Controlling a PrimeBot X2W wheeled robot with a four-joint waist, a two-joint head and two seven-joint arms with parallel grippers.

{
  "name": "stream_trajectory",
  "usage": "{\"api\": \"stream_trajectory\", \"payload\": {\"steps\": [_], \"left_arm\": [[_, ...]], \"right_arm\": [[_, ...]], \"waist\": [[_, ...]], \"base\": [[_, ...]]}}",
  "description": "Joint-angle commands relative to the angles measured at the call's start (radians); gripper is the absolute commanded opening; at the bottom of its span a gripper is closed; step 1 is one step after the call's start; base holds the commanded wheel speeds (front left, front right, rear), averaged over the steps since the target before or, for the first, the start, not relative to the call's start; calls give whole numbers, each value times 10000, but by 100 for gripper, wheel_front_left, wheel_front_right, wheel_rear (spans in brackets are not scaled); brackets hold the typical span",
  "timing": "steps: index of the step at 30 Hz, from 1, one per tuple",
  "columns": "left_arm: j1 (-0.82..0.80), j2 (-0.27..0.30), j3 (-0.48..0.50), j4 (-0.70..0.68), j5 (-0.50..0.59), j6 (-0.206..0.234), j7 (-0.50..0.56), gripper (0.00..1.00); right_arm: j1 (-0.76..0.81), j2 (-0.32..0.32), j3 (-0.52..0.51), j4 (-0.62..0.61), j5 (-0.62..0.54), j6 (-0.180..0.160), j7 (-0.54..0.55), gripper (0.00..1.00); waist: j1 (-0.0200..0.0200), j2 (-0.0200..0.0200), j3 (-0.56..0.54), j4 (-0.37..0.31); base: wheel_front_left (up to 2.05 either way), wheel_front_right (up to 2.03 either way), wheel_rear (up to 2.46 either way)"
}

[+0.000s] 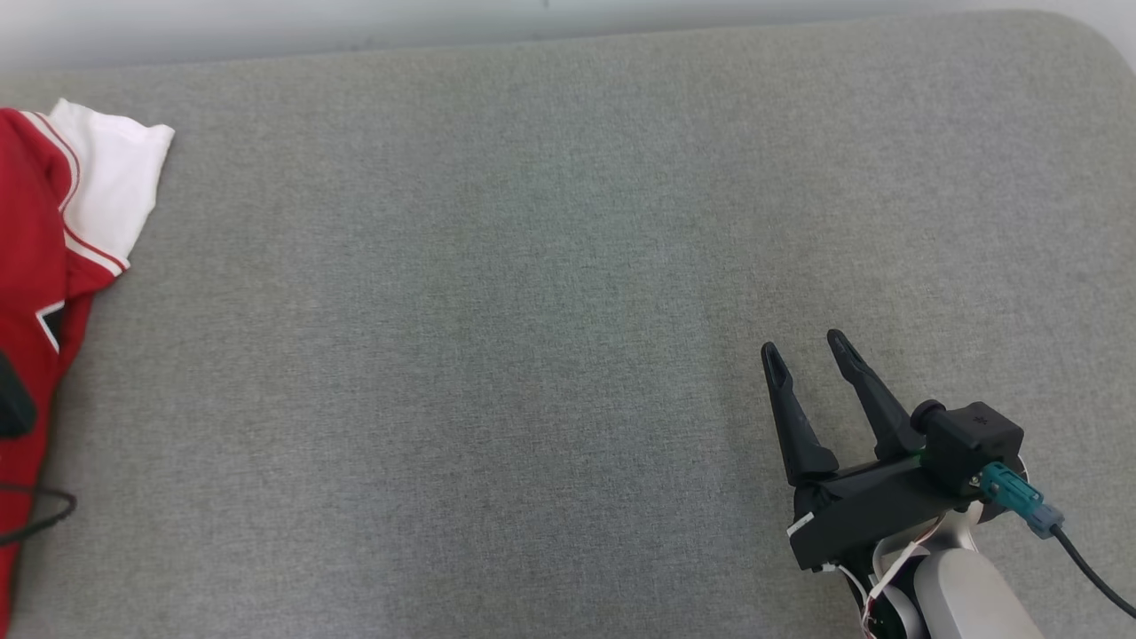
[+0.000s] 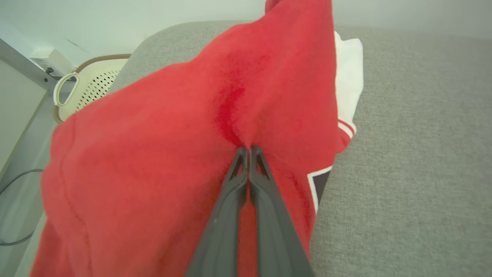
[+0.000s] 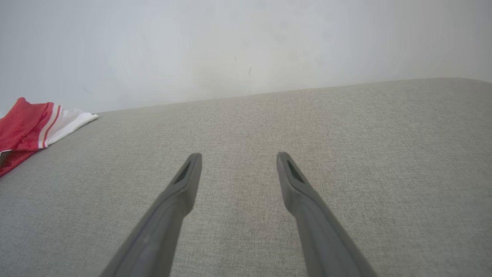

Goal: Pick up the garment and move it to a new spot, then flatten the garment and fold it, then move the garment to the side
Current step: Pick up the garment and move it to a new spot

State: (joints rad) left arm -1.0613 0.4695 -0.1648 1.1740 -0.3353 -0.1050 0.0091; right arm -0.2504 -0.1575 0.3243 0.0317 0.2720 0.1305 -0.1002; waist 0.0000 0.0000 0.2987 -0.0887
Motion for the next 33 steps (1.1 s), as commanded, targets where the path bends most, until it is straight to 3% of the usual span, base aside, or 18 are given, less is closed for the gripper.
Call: {"api": "stream_trajectory", "payload": {"steps": [1, 9, 17, 33], "left_arm": [[-125, 78, -32, -52, 16, -12, -143, 0], [-655, -35, -452, -646, 187, -147, -1171, 0], [-1183, -341, -1226, -1929, 307, -231, -1510, 0], [-919, -516, -3075, -6348, -608, -239, -308, 0]], "right_arm": [[9, 5, 14, 29, -14, 4, -52, 100], [181, 153, 91, 327, 86, 4, -211, 100], [371, 293, 133, 552, 200, 4, -345, 100], [436, 541, 133, 978, 363, 4, -693, 100]], "waist": [[0, 0, -127, 85], [0, 0, -774, 299], [0, 0, -1357, 313], [0, 0, -1941, -575]], "base": [[0, 0, 0], [0, 0, 0], [0, 0, 0], [0, 0, 0]]}}
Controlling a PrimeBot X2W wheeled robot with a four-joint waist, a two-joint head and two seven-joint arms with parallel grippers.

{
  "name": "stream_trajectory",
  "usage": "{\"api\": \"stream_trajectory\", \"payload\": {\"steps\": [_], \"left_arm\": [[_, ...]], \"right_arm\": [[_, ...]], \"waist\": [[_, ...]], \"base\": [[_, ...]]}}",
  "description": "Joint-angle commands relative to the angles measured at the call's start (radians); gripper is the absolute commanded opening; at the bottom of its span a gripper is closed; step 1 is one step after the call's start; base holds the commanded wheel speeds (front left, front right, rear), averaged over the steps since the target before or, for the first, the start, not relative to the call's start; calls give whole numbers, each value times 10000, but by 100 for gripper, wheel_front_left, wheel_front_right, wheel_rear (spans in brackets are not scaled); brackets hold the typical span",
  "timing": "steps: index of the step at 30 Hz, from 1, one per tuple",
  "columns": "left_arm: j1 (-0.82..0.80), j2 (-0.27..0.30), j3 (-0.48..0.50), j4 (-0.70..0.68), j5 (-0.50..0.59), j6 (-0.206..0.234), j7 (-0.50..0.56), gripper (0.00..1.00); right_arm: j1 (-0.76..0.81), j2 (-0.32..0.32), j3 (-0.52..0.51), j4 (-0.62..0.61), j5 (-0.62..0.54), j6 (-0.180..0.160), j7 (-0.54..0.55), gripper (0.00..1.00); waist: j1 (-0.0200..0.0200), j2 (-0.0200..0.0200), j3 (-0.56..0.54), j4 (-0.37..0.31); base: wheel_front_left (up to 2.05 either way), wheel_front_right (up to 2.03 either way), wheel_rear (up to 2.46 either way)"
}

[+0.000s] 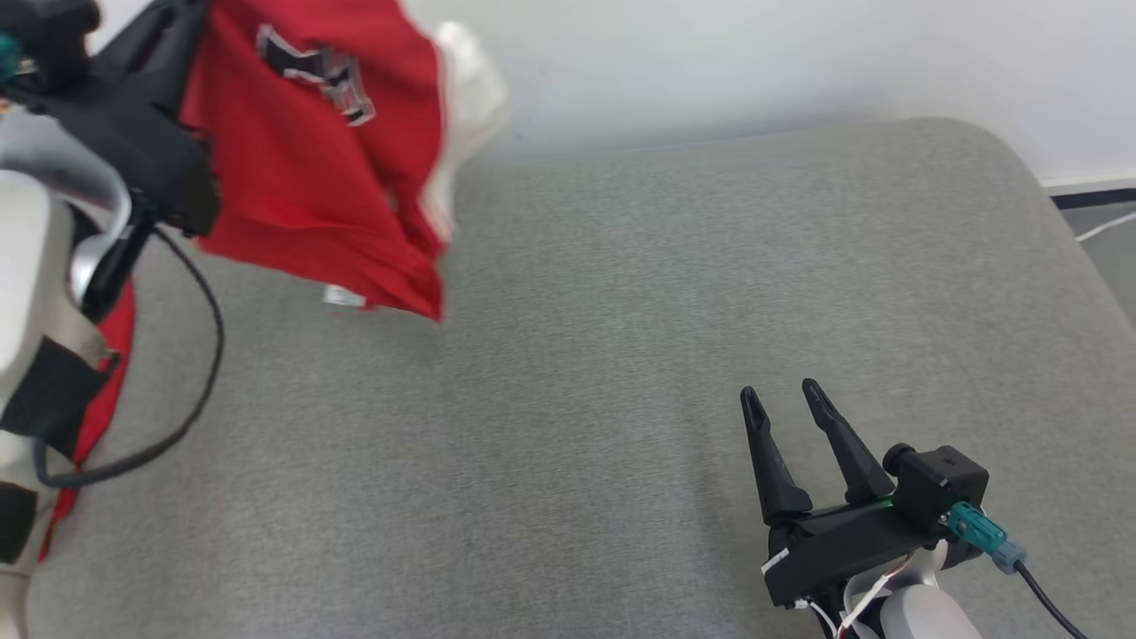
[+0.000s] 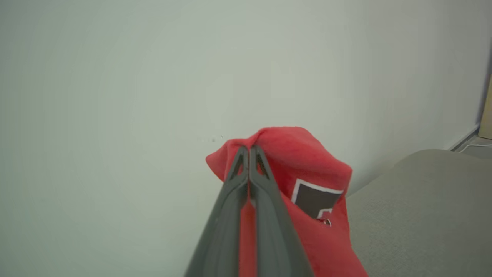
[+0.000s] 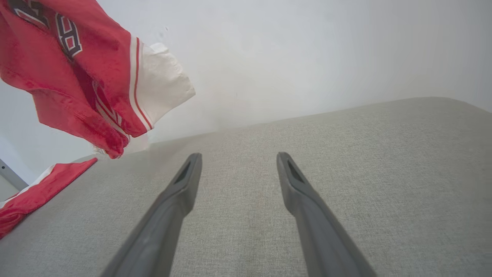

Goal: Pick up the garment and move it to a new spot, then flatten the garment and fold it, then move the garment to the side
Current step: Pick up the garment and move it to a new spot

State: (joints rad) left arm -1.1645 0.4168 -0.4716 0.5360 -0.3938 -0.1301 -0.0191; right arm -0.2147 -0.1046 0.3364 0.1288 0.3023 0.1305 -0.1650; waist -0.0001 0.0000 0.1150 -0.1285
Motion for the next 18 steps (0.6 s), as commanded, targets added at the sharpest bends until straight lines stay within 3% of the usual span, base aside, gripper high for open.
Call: {"api": "stream_trajectory", "payload": {"steps": [1, 18], "left_arm": [[158, 8, -89, -316, -42, 12, 87, 0], [1562, -979, -1378, -4957, -466, 446, 1769, 0]], "right_arm": [[78, 32, 0, 26, 59, 4, -53, 100], [-91, 227, -90, 369, 132, 4, -452, 100]], "waist": [[1, 0, -120, -258], [1, 0, 84, -1321]], "base": [[0, 0, 0], [0, 0, 0]]}}
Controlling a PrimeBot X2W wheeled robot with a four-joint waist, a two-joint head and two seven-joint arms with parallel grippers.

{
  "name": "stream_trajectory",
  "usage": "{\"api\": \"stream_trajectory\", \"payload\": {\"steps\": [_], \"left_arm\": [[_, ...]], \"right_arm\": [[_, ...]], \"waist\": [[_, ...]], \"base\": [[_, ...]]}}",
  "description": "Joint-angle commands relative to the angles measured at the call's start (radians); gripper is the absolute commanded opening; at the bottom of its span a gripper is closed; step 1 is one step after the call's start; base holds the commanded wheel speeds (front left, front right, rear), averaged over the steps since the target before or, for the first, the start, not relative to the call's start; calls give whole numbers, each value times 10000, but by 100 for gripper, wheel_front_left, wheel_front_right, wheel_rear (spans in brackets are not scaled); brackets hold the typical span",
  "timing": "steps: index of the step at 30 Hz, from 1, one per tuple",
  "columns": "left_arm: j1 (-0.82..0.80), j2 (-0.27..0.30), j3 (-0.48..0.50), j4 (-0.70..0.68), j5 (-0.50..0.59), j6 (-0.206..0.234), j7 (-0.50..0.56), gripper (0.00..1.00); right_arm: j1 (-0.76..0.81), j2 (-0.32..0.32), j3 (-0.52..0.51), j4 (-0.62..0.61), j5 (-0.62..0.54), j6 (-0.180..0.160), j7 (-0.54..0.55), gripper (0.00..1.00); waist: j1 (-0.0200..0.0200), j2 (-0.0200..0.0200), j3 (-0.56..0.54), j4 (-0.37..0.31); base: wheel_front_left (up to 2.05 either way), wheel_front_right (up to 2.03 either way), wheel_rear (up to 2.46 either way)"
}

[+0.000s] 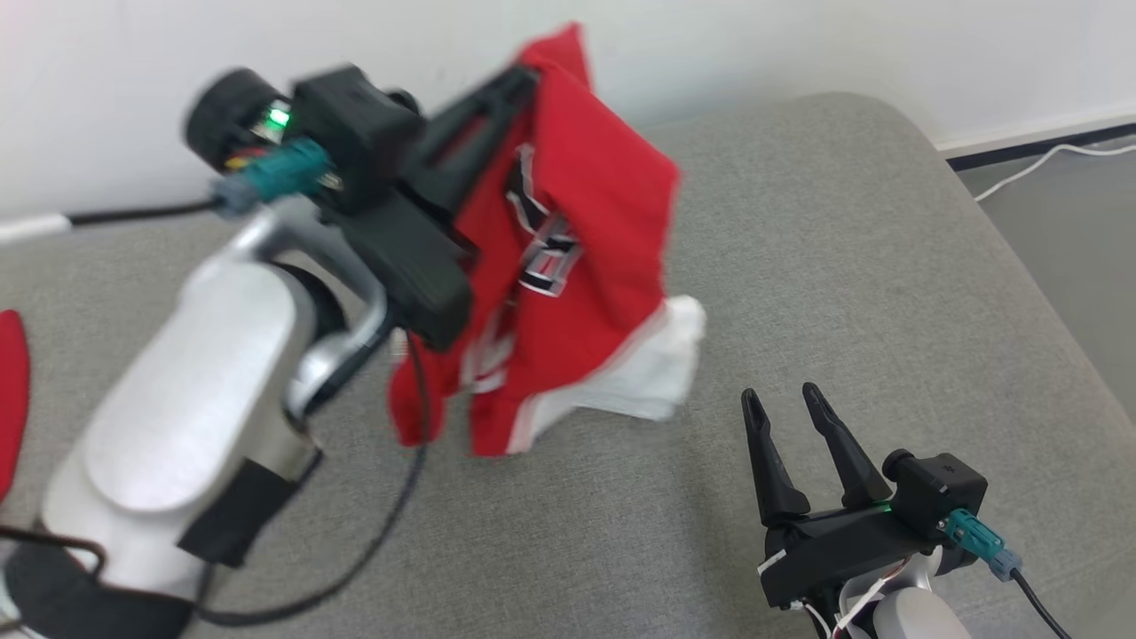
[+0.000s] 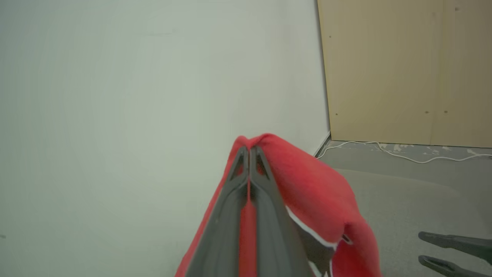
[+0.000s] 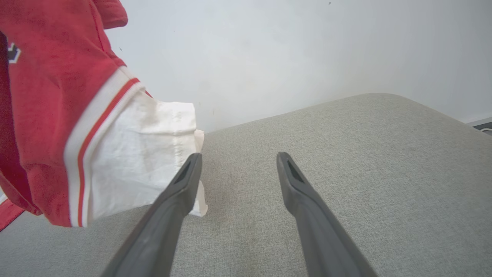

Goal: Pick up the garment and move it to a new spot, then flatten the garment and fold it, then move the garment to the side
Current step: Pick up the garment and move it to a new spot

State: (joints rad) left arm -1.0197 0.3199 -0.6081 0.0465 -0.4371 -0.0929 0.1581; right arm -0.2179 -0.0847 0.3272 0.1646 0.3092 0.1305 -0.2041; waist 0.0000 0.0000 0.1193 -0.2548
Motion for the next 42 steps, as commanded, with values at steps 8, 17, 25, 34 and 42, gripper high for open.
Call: {"api": "stream_trajectory", "payload": {"steps": [8, 17, 25, 34, 42], "left_arm": [[962, -158, -199, -363, -469, 352, 249, 0], [2449, 563, 18, 1142, -599, 670, -265, 0], [3261, 1034, 354, 2832, -836, 739, -1060, 0], [3622, 840, 404, 3891, -884, 610, -2454, 100], [4929, 536, 979, 2814, -750, 1675, -4053, 100]], "right_arm": [[-144, 50, -15, 121, 55, 4, -137, 100], [-245, 26, 9, 183, 78, 4, -187, 100], [-245, -49, -70, 162, -19, 4, -151, 100], [-167, -129, -44, 140, -45, 4, -26, 100], [197, -175, -116, 87, -26, 4, 73, 100]], "waist": [[0, 0, 104, -156], [0, 0, 235, -286], [0, 0, 308, -192], [0, 0, 156, 81], [0, 0, -194, 430]], "base": [[0, 0, 0], [0, 0, 0], [0, 0, 0], [0, 0, 0], [0, 0, 0]]}}
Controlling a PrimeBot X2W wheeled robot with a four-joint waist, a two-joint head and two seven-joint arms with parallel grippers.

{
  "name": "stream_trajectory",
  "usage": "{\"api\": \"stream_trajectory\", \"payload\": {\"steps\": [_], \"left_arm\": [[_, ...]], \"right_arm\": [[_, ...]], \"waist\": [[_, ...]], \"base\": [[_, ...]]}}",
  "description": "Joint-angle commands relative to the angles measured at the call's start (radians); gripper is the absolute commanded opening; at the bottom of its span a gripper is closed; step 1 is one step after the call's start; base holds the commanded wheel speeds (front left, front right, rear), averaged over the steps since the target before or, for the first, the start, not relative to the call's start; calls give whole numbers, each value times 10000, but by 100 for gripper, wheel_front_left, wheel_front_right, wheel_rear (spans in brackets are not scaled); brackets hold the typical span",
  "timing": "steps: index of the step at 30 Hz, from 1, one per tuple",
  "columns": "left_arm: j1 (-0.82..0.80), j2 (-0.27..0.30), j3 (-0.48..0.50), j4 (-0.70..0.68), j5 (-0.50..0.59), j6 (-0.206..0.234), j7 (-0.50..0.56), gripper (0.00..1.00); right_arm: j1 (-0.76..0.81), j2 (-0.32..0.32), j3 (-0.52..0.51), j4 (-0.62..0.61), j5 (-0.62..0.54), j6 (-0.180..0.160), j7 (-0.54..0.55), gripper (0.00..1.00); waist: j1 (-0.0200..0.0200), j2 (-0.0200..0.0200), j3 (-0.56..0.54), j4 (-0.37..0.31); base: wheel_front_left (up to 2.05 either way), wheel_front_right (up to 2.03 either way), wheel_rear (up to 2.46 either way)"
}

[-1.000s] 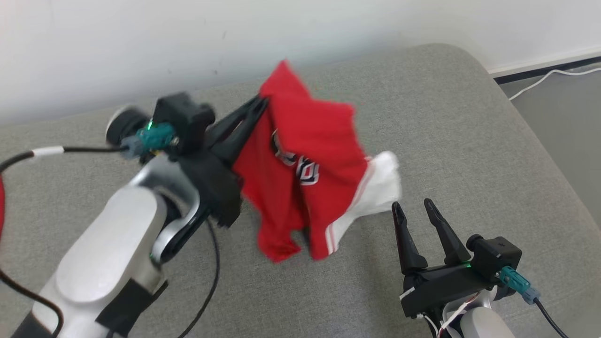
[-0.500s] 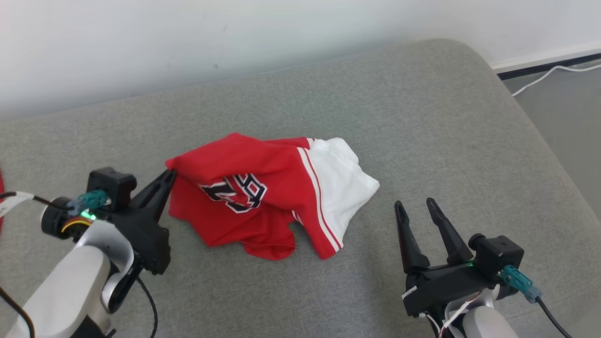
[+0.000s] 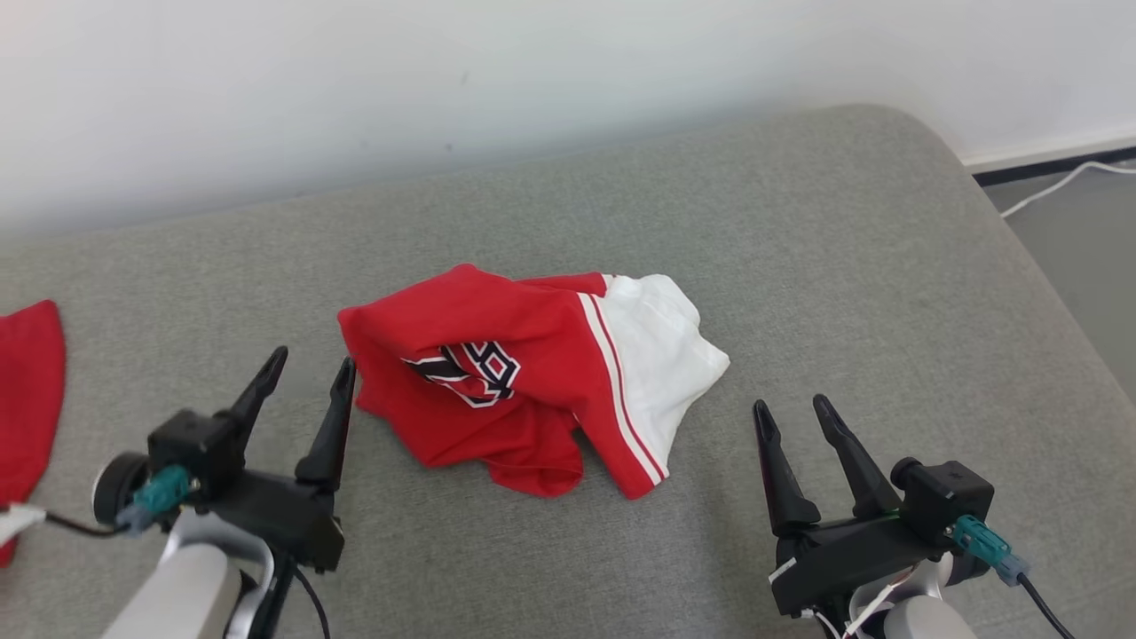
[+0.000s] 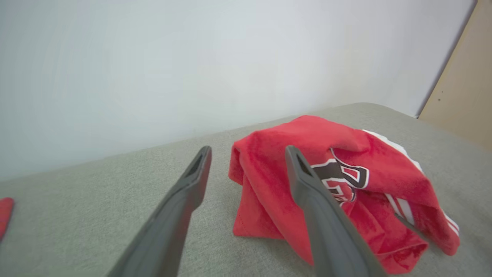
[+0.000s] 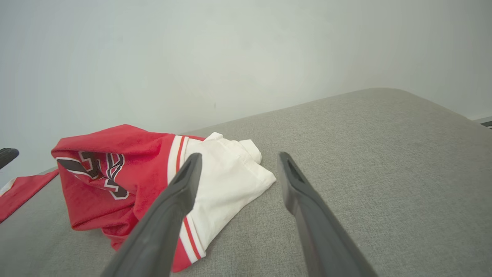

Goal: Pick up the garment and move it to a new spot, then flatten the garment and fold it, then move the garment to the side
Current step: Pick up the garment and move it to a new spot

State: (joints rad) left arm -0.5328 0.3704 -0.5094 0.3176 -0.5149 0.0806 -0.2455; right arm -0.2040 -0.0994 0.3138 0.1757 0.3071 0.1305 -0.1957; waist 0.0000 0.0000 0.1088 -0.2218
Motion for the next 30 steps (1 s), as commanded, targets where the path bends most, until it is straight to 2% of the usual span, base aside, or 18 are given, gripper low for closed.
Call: {"api": "stream_trajectory", "payload": {"steps": [1, 7, 15, 21, 25, 30], "left_arm": [[288, 16, 75, -154, 98, 117, -69, 100], [1484, -134, 936, -1967, 507, 1000, -200, 100], [3142, -202, 2141, -3755, 1129, 1599, -188, 100], [4338, -488, 2954, -4516, 1345, 1827, -190, 100], [4818, -651, 3228, -4651, 1401, 1794, -190, 100], [5424, -1155, 3618, -4816, 1535, 1669, -191, 100]], "right_arm": [[108, -40, 8, -43, -7, 4, 15, 100], [289, -90, -43, -162, -80, 4, 198, 100], [547, -190, -103, -276, -118, 4, 409, 100], [775, -244, -224, -317, -160, 4, 571, 100], [857, -258, -321, -337, -198, 4, 683, 100], [973, -267, -435, -264, -197, 4, 868, 100]], "waist": [[0, 0, -120, 158], [0, 0, -339, 513], [0, 0, -608, 874], [0, 0, -820, 1146], [0, 0, -920, 1303], [0, 0, -1018, 1525]], "base": [[0, 0, 0], [0, 0, 0], [0, 0, 0], [0, 0, 0], [0, 0, 0], [0, 0, 0]]}}
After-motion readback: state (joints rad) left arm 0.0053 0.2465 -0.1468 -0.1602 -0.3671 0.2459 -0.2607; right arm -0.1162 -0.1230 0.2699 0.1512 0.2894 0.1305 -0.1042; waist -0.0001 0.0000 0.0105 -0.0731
